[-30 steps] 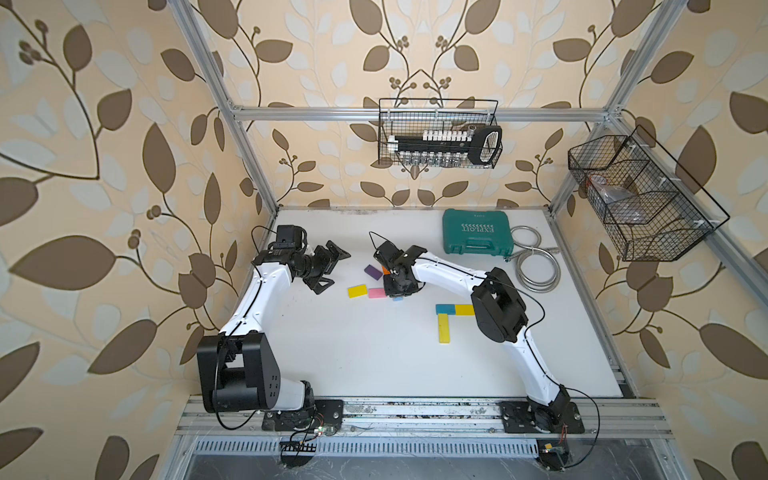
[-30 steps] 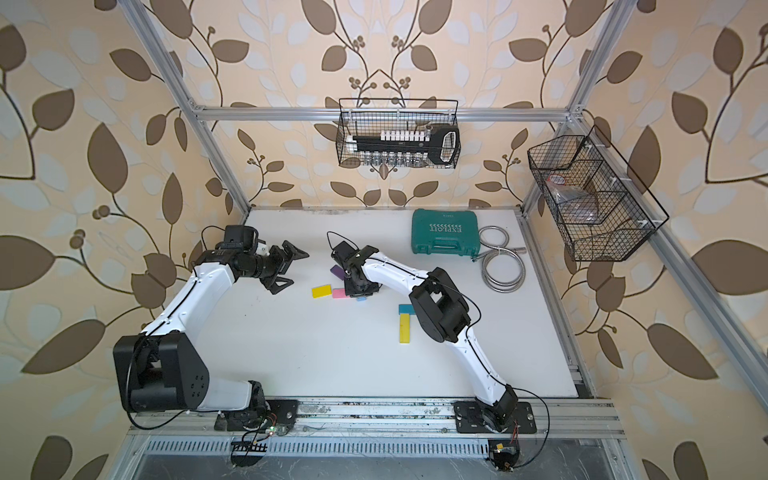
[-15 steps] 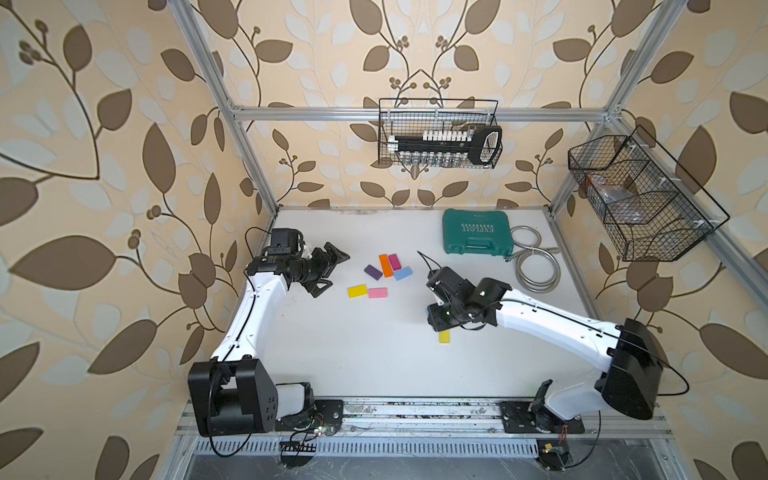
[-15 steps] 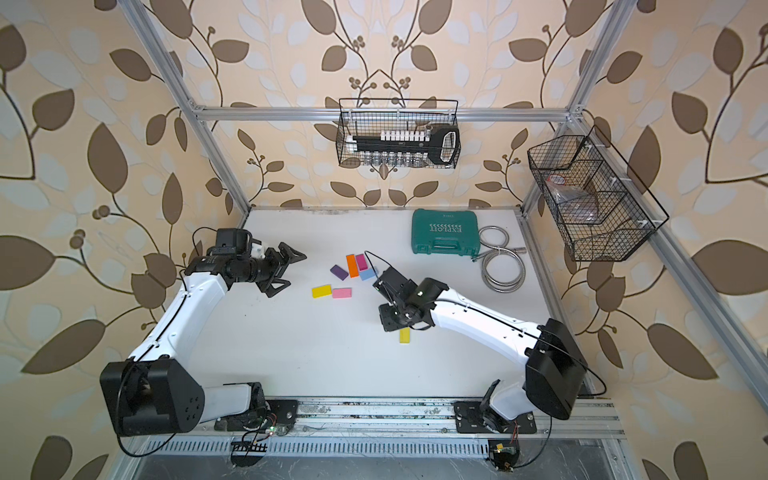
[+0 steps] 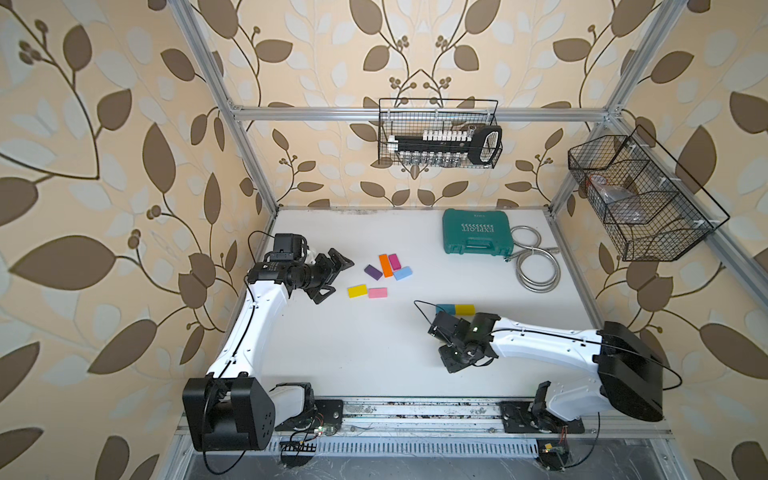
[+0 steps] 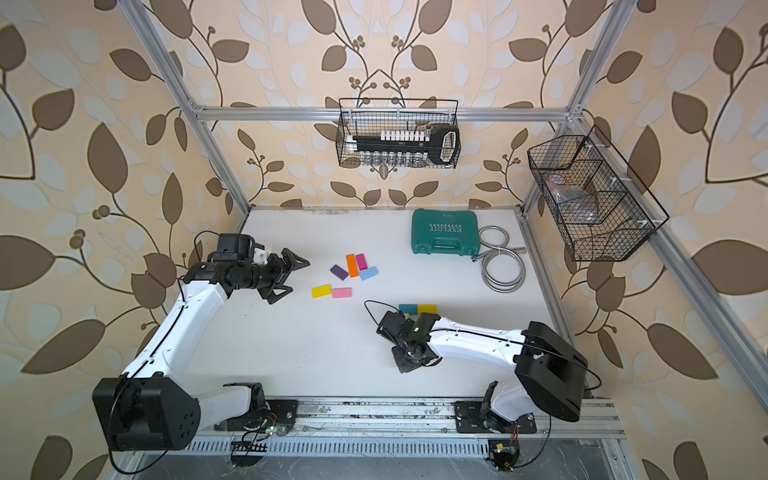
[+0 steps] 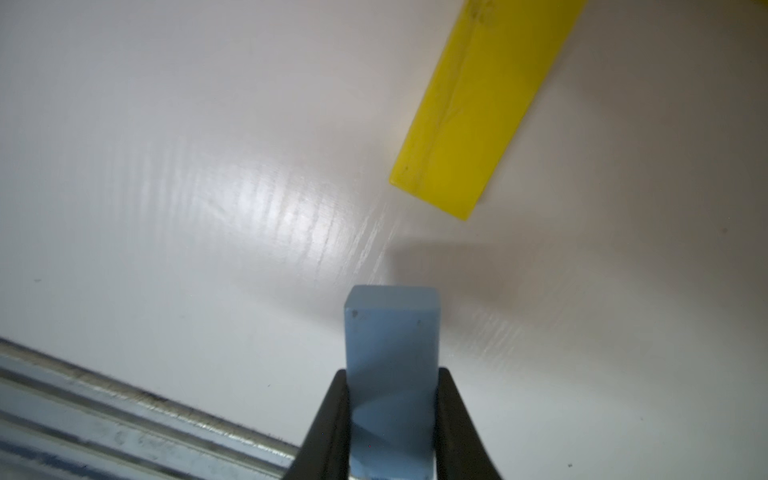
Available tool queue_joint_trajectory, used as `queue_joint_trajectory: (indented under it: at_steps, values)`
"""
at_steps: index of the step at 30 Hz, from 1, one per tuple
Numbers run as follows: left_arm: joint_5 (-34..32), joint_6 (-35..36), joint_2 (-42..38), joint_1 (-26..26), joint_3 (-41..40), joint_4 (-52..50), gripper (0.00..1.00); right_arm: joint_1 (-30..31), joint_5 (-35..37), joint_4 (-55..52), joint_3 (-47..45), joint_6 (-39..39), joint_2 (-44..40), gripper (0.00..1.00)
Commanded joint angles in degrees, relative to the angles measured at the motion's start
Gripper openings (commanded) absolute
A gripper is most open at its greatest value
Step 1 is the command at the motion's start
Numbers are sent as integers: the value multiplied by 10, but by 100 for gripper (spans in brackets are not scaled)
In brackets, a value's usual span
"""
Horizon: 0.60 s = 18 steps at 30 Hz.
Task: Assemble the letter c with building blocks
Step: Assemble the building block at the center of the board.
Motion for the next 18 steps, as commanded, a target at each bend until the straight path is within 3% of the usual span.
queue_joint_trajectory:
  at_steps: [1,5,7,11,13,18]
  values:
    - [-10,-2,-4,-6,13,-7,99,24,31,-1,31,-15,44,7]
    - [-11,-4,-6,-5,14,-7,99,43,45,-7,48,-15,76,8]
    - [-10,-5,-7,-6,16,-6,99,43,45,-6,48,-14,78,13]
    - [-10,-7,-8,-6,21,-5,99,44,60,-19,45,-6,53,52]
    - [-9,-10,-9,-7,21,-3,99,44,68,-27,42,-2,36,62]
    - [-10,-13,-14,-8,18,0,99,43,82,-40,28,10,7,64]
